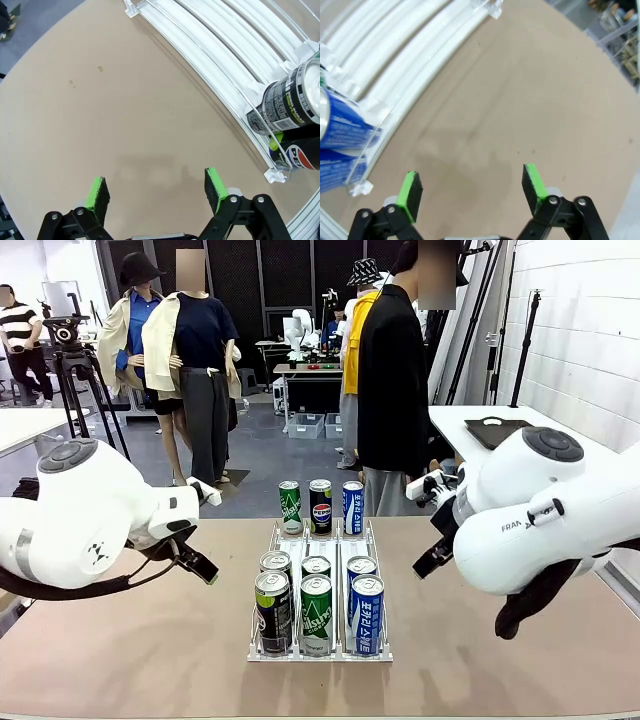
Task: Retrieve and hand over the desired beverage to the person.
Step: Pick up a can of the same type that the person held from the Automatic Can Dispenser.
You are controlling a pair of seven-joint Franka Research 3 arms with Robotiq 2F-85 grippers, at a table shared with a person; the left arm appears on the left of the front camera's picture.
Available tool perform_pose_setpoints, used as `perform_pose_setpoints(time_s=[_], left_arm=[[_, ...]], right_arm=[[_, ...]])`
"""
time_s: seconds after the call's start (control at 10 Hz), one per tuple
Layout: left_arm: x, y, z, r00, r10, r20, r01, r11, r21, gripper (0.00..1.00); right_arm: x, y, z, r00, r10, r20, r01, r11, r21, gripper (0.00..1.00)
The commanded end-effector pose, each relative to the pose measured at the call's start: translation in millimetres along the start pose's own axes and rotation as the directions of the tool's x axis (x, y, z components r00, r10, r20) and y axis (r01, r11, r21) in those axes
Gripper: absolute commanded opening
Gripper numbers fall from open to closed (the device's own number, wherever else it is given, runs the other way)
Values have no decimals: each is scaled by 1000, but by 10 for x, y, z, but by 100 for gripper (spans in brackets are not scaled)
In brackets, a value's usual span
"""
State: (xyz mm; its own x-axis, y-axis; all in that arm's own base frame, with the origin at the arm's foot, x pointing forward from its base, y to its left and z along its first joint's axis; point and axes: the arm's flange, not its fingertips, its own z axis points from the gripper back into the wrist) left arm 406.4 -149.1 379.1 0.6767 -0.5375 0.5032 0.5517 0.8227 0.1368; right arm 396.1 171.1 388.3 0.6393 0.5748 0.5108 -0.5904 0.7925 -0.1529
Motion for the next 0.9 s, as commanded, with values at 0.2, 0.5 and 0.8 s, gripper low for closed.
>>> perform_pose_setpoints(time_s=[0.2, 0.5, 0.8], left_arm=[[299, 572, 351, 999, -1, -34, -2, 994, -113, 100], [619, 956, 633, 997, 2, -76, -18, 976, -216, 100], [817, 1115, 933, 998, 41, -49, -55, 950, -307, 100]], right_arm=[[435, -114, 551, 997, -81, 9, 80, 995, 63, 100], [676, -398, 830, 988, -142, -66, 151, 973, 175, 100], [714, -722, 1027, 982, -148, -115, 175, 944, 279, 100]])
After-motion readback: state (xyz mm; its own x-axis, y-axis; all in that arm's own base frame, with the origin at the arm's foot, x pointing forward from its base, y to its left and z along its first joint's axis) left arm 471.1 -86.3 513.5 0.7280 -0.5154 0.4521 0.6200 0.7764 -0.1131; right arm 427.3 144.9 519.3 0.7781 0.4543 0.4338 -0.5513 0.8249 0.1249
